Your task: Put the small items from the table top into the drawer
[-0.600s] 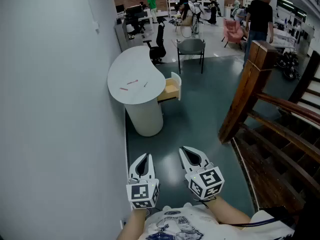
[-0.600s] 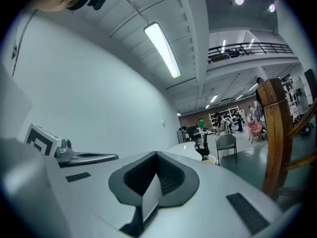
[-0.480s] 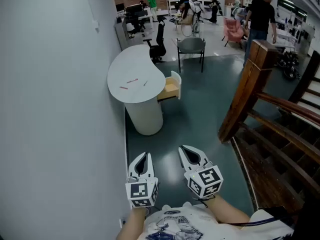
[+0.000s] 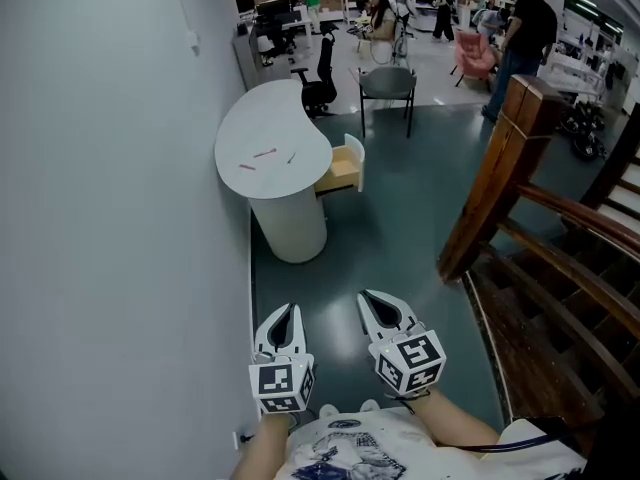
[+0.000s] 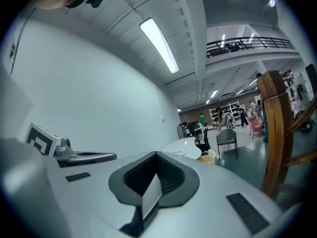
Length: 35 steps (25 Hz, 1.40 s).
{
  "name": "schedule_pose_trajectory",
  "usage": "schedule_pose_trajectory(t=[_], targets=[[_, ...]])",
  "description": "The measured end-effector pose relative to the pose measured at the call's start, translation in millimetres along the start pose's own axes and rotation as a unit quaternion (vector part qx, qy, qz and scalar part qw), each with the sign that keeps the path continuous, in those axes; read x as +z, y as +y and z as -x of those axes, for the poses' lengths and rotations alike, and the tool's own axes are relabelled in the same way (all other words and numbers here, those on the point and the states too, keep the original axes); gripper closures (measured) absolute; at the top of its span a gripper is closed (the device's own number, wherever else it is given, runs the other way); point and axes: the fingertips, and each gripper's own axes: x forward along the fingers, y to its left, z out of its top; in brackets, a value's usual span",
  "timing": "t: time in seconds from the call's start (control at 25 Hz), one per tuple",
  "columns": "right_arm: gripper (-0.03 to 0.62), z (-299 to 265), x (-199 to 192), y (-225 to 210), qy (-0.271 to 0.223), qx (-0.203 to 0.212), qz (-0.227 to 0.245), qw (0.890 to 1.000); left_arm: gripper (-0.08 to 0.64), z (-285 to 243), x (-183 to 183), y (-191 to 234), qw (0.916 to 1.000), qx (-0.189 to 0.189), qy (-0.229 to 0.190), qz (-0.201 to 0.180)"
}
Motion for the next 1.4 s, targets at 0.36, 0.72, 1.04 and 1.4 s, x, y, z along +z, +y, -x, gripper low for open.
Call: schedule_pose_trajectory(t=[0.36, 0.72, 1.04, 1.4], targets=[[0.571, 6, -6, -20, -0.001, 0.01, -0.005, 1.0, 0.535, -4, -13, -17, 1.0, 0.005, 0.004, -0.002], [0.571, -13, -10, -37, 0.001, 0.018, -0.015, 1.0, 0.535, -35, -11, -15, 1.0, -0.001, 0.001, -0.001], [0.572, -80, -15, -69, 0.02, 0.007, -0.015, 1.0, 0.535, -106, -13, 15, 0.9998, -0.016, 0.006, -0.006], [0.572, -191, 1, -89, 0.036, 0.015, -0.017, 0.999, 0.535, -197, 7, 87, 0.9998, -0.014, 0.013, 0.002]])
